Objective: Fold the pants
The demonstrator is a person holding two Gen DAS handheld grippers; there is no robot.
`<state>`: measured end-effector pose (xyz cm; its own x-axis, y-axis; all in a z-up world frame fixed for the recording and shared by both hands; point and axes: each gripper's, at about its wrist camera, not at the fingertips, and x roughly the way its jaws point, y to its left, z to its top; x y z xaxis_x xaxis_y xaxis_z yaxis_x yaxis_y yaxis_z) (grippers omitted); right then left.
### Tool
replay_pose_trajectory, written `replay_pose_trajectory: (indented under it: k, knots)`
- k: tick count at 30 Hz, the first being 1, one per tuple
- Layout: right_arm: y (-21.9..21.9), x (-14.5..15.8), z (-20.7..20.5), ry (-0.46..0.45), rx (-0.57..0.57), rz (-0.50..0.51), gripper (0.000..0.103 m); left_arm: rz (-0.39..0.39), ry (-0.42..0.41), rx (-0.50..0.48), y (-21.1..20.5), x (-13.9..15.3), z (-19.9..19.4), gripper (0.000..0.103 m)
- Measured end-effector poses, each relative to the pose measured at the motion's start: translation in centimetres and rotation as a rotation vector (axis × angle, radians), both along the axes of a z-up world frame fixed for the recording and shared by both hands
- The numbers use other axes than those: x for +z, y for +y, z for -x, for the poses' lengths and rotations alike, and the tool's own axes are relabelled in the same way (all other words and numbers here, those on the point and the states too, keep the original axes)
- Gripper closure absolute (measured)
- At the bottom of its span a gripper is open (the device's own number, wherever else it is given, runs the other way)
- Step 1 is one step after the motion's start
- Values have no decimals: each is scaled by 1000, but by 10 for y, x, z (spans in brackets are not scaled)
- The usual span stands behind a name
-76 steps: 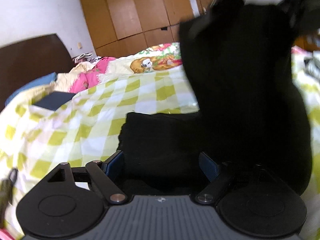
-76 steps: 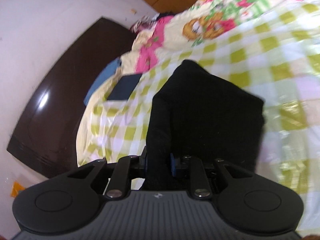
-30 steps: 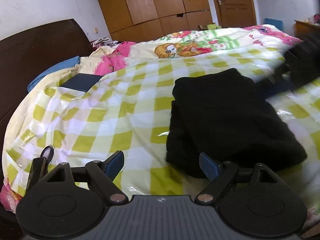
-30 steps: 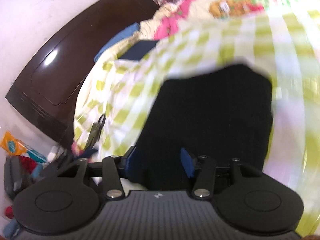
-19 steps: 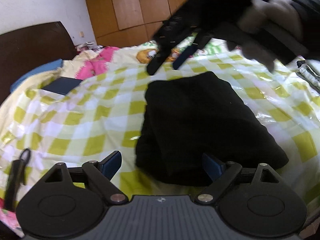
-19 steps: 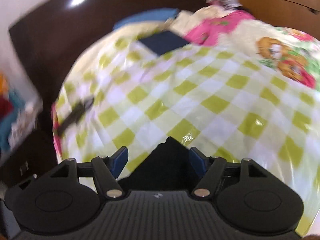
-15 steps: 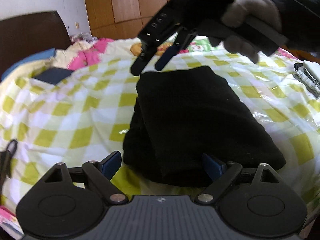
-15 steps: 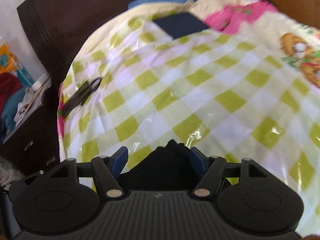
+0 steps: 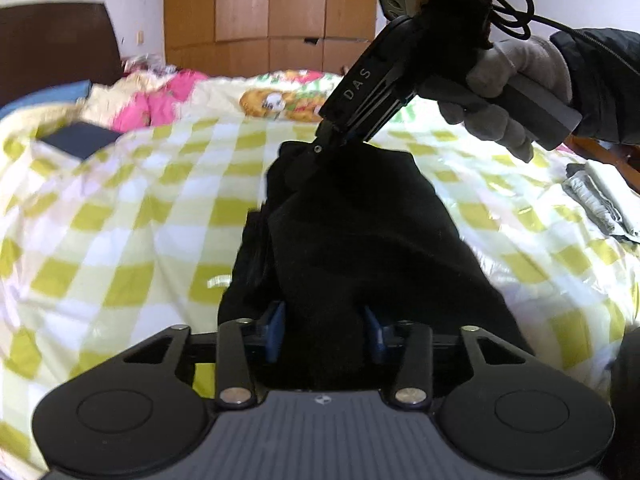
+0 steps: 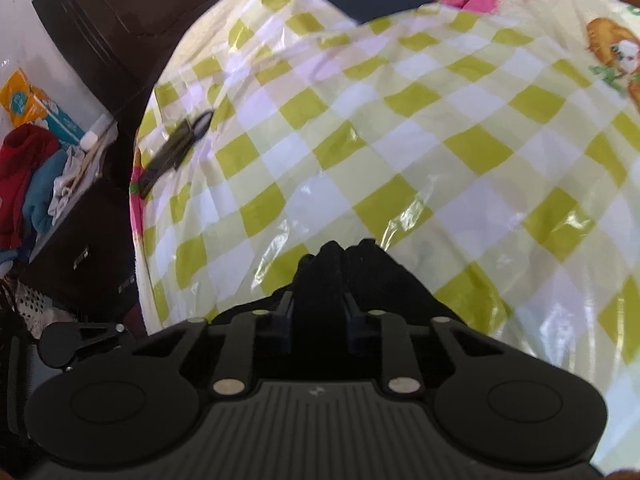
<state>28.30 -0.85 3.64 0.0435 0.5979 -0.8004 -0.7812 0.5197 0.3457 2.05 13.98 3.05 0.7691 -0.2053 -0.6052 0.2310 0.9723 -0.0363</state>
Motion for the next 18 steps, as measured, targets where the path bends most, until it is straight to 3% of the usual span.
replay_pose_trajectory:
  k: [4,7,11,14,15,17,18]
  knots:
    - [-13,19,-14,-7,-106,-78,88,-9,-36,13,6,11,-6,56]
    - [-8,17,-25,-12,-140,-122,96,-41,-49,40,14,12,-12,60]
    - [2,-5,-36,47,-136,-142,94,-56,-15,89,28,5,-21,62]
    - [-9,-5,-43,38,-162,-190,90,-14,1,99,38,4,-19,61]
    - [-13,-4,-48,55,-167,-203,88,-8,-1,96,39,5,-17,59]
    - [-16,-2,-52,95,-151,-212,64,-4,-3,99,39,7,-13,49]
    - [-15,-1,-52,99,-127,-203,57,2,2,95,39,9,-11,43]
